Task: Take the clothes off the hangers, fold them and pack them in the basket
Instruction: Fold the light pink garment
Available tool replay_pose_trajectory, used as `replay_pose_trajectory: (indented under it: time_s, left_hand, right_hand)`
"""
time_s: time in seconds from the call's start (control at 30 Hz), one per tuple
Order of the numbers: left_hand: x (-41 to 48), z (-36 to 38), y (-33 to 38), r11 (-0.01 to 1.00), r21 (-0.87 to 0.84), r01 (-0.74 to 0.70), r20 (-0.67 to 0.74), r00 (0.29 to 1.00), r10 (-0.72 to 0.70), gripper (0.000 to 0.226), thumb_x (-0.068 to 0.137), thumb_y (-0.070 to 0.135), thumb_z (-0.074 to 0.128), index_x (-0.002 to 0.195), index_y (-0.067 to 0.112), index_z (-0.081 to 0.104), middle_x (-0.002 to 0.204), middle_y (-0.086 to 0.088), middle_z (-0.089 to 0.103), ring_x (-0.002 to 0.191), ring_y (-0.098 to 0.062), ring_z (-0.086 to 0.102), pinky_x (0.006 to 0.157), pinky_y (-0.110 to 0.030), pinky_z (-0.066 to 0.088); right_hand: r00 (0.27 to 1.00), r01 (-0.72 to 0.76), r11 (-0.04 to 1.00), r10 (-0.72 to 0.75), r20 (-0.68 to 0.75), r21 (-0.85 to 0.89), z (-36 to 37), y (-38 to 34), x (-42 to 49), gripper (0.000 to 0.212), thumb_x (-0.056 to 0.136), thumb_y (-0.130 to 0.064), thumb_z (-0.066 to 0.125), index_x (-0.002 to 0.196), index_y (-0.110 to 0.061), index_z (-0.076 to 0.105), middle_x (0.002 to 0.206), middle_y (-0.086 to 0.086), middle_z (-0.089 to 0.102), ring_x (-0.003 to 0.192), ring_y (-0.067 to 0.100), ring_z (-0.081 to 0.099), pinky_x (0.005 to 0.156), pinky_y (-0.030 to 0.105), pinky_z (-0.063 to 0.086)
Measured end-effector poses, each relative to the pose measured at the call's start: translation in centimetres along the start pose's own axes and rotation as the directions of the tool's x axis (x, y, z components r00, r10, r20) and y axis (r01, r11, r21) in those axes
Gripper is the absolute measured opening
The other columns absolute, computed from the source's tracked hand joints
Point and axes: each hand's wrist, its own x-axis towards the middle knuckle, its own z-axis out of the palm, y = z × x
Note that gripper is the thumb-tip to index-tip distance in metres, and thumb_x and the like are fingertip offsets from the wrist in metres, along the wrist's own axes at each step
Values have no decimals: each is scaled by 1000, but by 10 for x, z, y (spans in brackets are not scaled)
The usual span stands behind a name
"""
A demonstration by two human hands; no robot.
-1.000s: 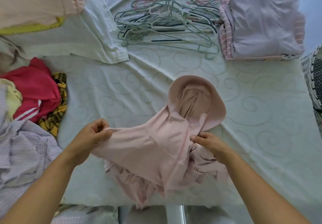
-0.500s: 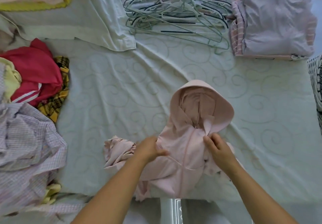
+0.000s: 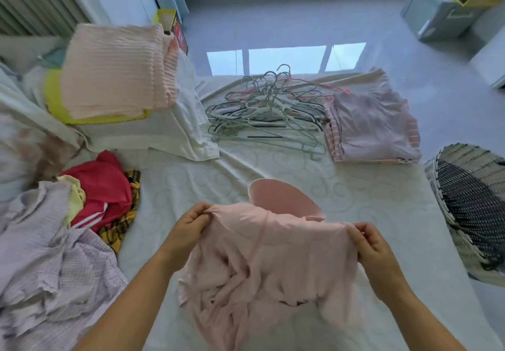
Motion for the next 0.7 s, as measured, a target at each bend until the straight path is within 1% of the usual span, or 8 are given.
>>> replay_pose_trajectory:
  time_s: [0.13,0.23,0.3,0.37,0.43,0.53,0.63,0.7]
  left_hand:
    - [-23,-9,70,983,114,-145,108,985,133,20,77,28,50,84,25,68,79,7,64,78,-8,57,73,-22,44]
    - [-41,-21,116,974,52,-221,141,967,212,19,73,24,56,85,15,69,74,6,67,72,-5,60,67,-15,48]
    - [-52,-33,142,970,-16,-243,129,961,243,17,67,26,68,79,14,72,74,3,68,71,-7,61,65,-14,50]
    - [-63,-43,163,958,-68,-277,127,950,284,39,50,42,86,77,15,75,75,-1,69,70,-9,63,63,-17,52]
    - [-75,-50,182,950,-114,-290,94,949,301,59,33,52,90,76,14,75,73,-4,69,66,-11,63,60,-18,52]
    - [-93,-55,211,936,-161,-313,112,937,332,63,30,46,93,77,9,73,72,-6,67,63,-12,62,55,-19,51]
    - [-110,-64,225,939,-223,-264,143,944,299,57,38,42,92,80,10,73,77,-8,67,65,-15,62,56,-21,52]
    - [-114,-70,215,970,-206,-129,166,972,165,50,55,48,84,86,10,74,86,-12,67,72,-18,63,63,-27,50]
  right_hand:
    - [992,85,995,-80,-96,45,-13,-70,-6,23,97,-20,46,77,-10,52,71,4,44,66,15,39,58,28,31]
    - [991,132,990,-132,-16,44,-26,-123,-8,24,97,-18,46,79,-15,61,77,12,50,79,26,46,65,34,36]
    - [992,79,986,-92,84,147,-30,-159,-12,18,93,-27,55,98,-14,66,87,18,56,90,32,53,79,39,45]
    - [964,113,994,-111,243,9,-37,-186,-14,48,69,-52,74,92,-11,62,81,9,55,80,22,51,68,26,45]
    - [928,224,951,-143,343,-212,-40,-209,-16,38,70,-38,78,80,-9,55,71,2,51,67,13,45,53,14,35]
    - [913,369,886,-290,286,-281,-48,-241,-16,18,80,-12,72,75,-5,56,64,-1,49,61,10,42,48,9,32]
    - [853,520,826,-492,172,-218,-53,-281,-27,11,81,-11,70,75,-9,61,66,-1,55,58,2,46,52,9,33]
    - [803,595,781,-588,98,-190,-55,-305,-34,9,83,-15,68,76,-12,64,72,-2,61,56,-6,49,53,7,35]
